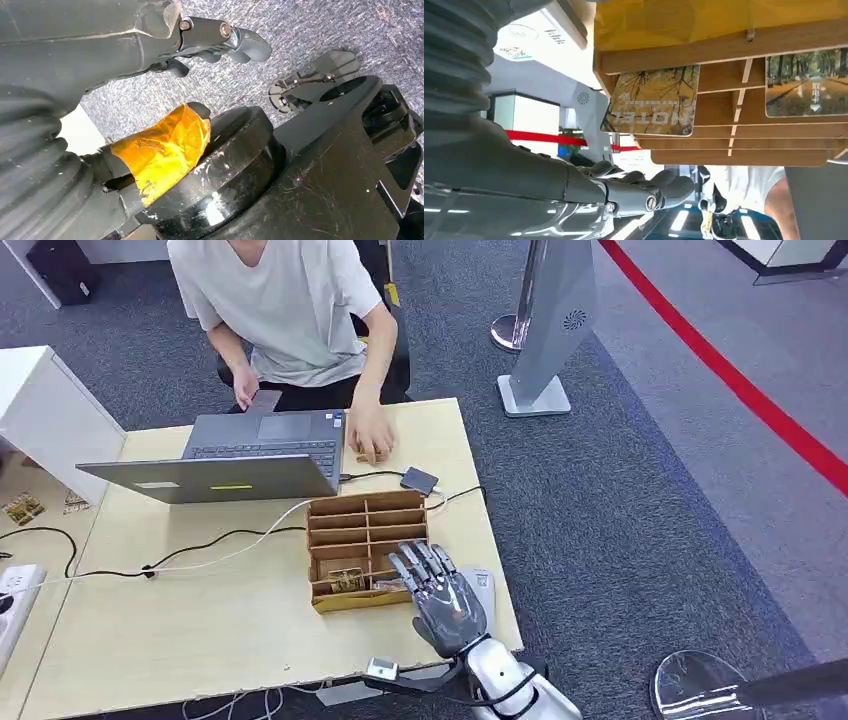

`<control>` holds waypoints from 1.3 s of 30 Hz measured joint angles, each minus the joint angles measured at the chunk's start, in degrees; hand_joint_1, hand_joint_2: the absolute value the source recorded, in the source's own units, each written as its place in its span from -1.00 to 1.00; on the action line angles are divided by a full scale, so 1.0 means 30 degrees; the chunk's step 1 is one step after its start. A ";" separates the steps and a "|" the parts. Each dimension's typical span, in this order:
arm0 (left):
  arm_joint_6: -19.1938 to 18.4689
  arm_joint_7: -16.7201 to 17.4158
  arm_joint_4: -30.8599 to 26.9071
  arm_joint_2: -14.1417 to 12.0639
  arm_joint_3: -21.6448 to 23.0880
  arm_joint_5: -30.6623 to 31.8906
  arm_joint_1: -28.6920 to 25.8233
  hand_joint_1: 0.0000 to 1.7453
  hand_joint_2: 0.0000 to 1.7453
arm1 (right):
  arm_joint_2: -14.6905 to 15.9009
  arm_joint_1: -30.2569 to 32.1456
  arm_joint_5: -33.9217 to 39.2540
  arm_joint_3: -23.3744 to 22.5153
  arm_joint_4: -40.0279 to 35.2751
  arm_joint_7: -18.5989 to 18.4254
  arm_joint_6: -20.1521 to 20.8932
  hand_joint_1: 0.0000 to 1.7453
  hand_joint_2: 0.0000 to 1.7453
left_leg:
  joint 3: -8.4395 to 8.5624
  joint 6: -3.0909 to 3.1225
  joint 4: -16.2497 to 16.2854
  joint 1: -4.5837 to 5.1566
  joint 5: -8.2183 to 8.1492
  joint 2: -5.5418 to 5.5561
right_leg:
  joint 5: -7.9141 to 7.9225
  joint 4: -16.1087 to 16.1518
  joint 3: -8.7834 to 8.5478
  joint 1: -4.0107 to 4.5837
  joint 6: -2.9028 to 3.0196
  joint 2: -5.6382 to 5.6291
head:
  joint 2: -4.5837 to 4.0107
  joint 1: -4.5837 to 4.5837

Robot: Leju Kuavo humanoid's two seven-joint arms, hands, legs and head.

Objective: Pass the card to the sensor for recognition and then transmit it.

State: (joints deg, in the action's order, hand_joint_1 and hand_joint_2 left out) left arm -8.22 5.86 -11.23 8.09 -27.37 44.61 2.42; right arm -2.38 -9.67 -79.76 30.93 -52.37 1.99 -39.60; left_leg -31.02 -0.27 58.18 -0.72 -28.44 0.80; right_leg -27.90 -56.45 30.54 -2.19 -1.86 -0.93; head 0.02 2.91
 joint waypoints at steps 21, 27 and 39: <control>-0.0153 -0.0226 0.0000 0.0066 -0.0415 0.0234 -0.0005 -1.00 1.00 | -0.0117 0.0374 0.3017 -0.1363 -0.1049 0.2645 -0.0058 1.00 1.00 | 0.0003 0.0000 0.0001 0.0001 0.0000 -0.0001 | 0.0000 0.0001 0.0001 -0.0001 0.0000 -0.0001 | 0.0000 0.0000; 0.0517 -0.0437 0.0000 0.0080 -0.0415 0.0481 -0.0026 -1.00 1.00 | -0.0110 0.0468 0.3867 -0.1377 -0.1064 0.2783 -0.0058 1.00 1.00 | 0.0005 0.0000 0.0001 0.0001 0.0000 -0.0001 | 0.0000 0.0001 0.0002 0.0000 0.0000 -0.0001 | 0.0000 0.0000; 0.0269 -0.0189 0.0000 0.0036 -0.0422 0.1341 -0.0001 -1.00 1.00 | 0.0496 -0.1864 0.9162 -0.1312 -0.2544 0.3345 0.1737 1.00 1.00 | 0.0007 0.0009 0.0003 0.0003 0.0024 -0.0021 | 0.0037 -0.0002 0.0002 -0.0002 0.0005 -0.0014 | 0.0000 0.0007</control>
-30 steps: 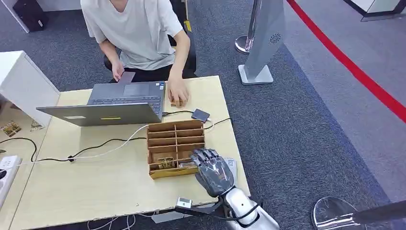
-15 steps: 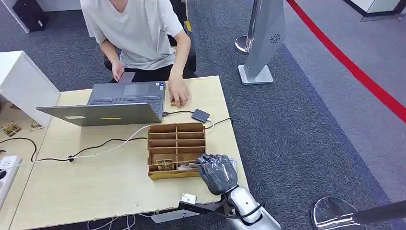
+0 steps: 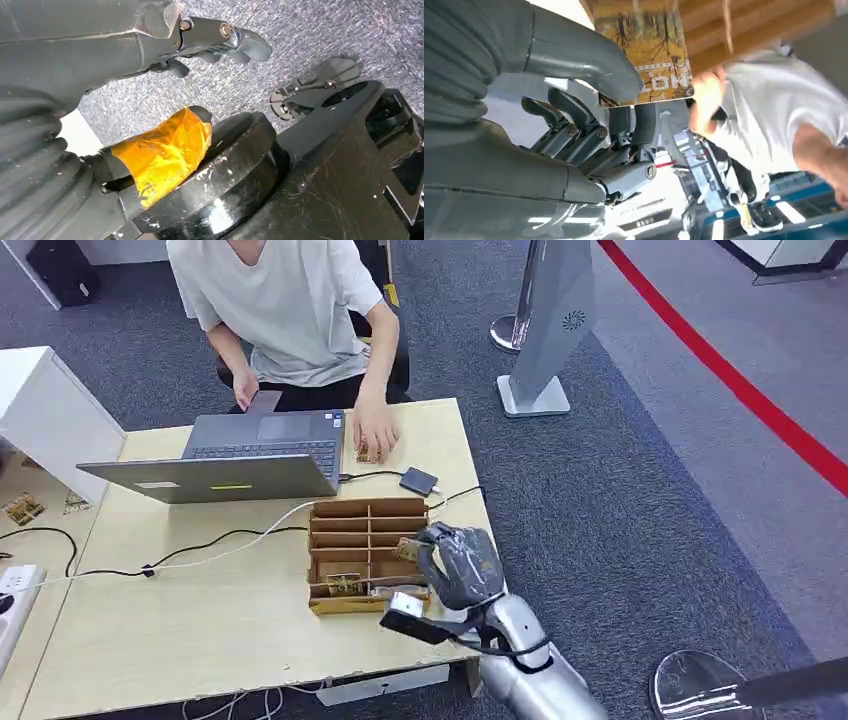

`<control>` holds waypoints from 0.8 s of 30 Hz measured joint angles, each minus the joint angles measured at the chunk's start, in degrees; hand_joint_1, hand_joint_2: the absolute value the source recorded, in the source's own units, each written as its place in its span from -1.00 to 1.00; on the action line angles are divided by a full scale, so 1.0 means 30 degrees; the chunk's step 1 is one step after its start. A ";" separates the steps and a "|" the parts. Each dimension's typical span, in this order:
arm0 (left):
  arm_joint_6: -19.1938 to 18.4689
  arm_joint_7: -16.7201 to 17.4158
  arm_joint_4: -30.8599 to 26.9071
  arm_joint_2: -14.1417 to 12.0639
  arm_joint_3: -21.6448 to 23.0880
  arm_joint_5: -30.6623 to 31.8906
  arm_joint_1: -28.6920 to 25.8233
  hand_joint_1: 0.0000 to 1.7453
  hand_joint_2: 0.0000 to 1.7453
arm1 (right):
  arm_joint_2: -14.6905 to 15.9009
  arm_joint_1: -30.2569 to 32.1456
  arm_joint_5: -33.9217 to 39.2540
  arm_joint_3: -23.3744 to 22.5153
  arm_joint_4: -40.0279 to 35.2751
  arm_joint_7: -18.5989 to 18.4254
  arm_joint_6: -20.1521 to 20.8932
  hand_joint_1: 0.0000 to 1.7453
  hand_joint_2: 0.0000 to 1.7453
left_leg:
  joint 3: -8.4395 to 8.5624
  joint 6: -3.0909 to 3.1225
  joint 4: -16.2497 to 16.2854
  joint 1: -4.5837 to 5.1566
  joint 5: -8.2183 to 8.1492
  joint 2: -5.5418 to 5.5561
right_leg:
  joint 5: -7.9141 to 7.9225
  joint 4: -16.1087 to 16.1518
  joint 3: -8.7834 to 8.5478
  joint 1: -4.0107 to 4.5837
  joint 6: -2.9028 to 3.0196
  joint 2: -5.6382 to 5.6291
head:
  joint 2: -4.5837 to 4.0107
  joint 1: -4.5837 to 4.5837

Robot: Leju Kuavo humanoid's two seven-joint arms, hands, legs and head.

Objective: Pass the card to the sensor for recognition and then transmit it.

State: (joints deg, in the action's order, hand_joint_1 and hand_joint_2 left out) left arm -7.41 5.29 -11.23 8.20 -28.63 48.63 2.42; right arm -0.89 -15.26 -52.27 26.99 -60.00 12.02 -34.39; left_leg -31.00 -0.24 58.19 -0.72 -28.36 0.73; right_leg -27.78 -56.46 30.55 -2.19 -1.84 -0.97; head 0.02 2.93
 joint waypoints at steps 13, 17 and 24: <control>-0.0481 0.0000 0.0000 -0.0233 0.0000 0.0794 -0.0010 -1.00 1.00 | 0.1296 -0.7722 0.7675 0.0218 0.1212 0.0611 0.8273 1.00 1.00 | -0.0017 0.0001 0.0007 -0.0001 0.0045 0.0004 | 0.0043 -0.0008 0.0013 0.0001 -0.0011 -0.0005 | 0.0000 -0.0007; -0.0517 0.0007 0.0000 -0.0240 0.0000 0.1202 -0.0004 -1.00 1.00 | 0.1121 -0.9258 0.6142 0.0605 0.2333 -0.0250 0.5945 1.00 1.00 | -0.0023 0.0001 0.0007 -0.0002 0.0047 0.0011 | 0.0043 -0.0010 0.0009 0.0002 -0.0011 -0.0001 | 0.0000 -0.0007; -0.0568 0.0022 0.0000 -0.0226 0.0000 0.1916 0.0064 -1.00 1.00 | -0.0307 -1.0798 0.3428 0.1137 0.5037 -0.1123 -0.0333 1.00 1.00 | -0.0016 0.0000 0.0007 -0.0005 0.0047 0.0000 | 0.0042 -0.0013 0.0017 0.0003 -0.0009 -0.0015 | 0.0000 -0.0007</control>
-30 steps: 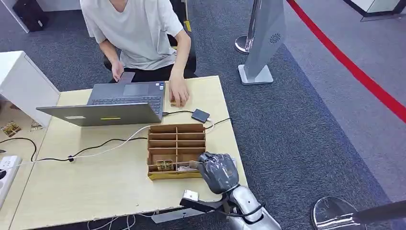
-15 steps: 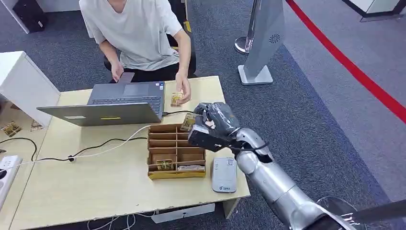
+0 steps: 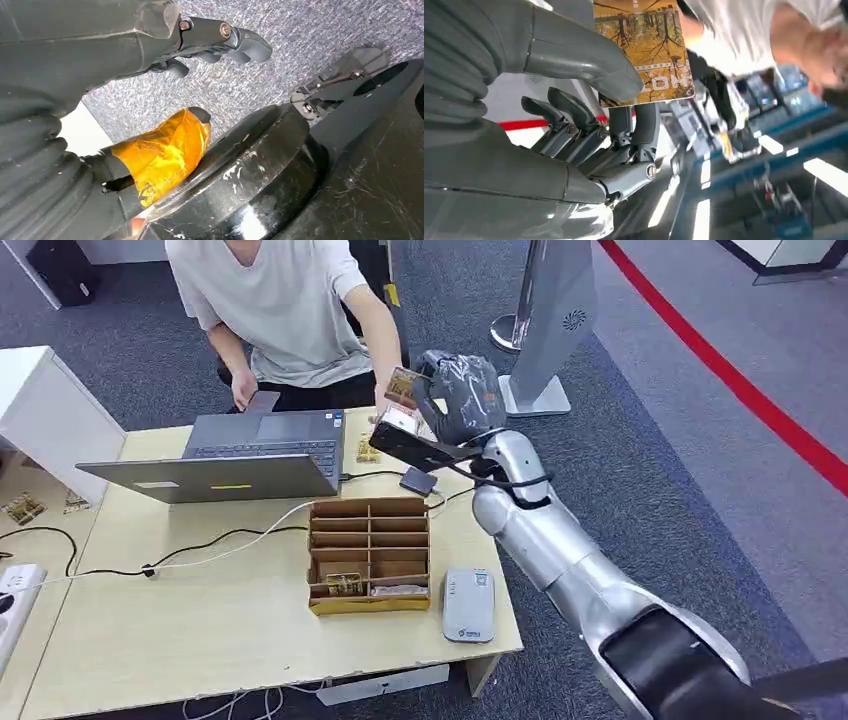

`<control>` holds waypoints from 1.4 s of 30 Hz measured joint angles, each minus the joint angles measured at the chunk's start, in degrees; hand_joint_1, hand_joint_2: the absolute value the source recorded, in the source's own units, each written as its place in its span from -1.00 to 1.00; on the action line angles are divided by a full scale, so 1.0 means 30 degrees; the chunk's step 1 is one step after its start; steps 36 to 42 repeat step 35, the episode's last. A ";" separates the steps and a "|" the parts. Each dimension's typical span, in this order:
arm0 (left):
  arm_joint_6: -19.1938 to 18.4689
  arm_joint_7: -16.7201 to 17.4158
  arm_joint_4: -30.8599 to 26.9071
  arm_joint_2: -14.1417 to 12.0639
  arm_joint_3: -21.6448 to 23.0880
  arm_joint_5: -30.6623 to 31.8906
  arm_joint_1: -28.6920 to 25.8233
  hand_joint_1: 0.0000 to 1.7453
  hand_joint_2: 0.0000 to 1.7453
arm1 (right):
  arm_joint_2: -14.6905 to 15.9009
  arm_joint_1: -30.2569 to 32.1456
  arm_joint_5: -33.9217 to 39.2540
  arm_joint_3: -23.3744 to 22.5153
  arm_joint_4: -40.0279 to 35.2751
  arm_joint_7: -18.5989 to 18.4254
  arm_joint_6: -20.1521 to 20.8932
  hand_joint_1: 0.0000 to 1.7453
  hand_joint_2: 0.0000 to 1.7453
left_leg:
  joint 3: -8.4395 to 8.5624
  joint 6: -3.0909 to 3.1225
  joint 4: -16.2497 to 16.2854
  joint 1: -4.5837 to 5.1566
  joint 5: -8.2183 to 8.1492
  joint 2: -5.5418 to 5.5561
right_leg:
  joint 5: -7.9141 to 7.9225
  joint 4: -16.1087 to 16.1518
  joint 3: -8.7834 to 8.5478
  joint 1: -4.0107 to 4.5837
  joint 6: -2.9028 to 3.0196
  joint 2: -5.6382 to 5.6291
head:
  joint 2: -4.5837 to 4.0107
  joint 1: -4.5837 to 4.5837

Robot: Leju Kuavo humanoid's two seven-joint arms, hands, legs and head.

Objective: Pass the card to the sensor for recognition and then transmit it.

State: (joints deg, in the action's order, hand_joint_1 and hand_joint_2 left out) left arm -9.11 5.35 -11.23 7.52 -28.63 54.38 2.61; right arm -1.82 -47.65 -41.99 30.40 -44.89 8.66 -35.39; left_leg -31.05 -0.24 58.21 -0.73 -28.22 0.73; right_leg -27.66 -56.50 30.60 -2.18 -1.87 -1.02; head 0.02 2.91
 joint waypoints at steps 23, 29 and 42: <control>-0.0211 0.0539 0.0000 -0.0007 -0.0196 0.0102 0.0075 -1.00 1.00 | 0.1067 0.0224 -0.6054 -0.0218 0.2657 -0.3842 -0.1353 -1.00 1.00 | -0.0001 -0.0001 0.0031 0.0004 0.0002 0.0062 | 0.0002 0.0023 -0.0004 -0.0003 -0.0004 0.0058 | 0.0000 -0.0007; -0.0211 0.0539 0.0000 0.0000 -0.0503 0.0094 -0.0058 -1.00 1.00 | 0.4426 0.1154 -1.0191 -0.2153 0.3306 -0.5784 -0.1404 -1.00 1.00 | -0.0040 0.0029 0.0060 0.0016 -0.0010 0.0109 | 0.0003 0.0039 -0.0008 -0.0010 -0.0008 0.0108 | 0.0000 0.0001; -0.0197 0.0539 0.0000 0.0007 -0.0779 0.0087 -0.0122 -1.00 1.00 | 0.6535 0.2312 -1.0411 -0.4319 0.3699 -0.5734 -0.1404 -1.00 1.00 | -0.0063 0.0032 0.0059 0.0013 -0.0016 0.0063 | 0.0003 0.0035 0.0024 -0.0006 -0.0009 0.0068 | 0.0000 0.0000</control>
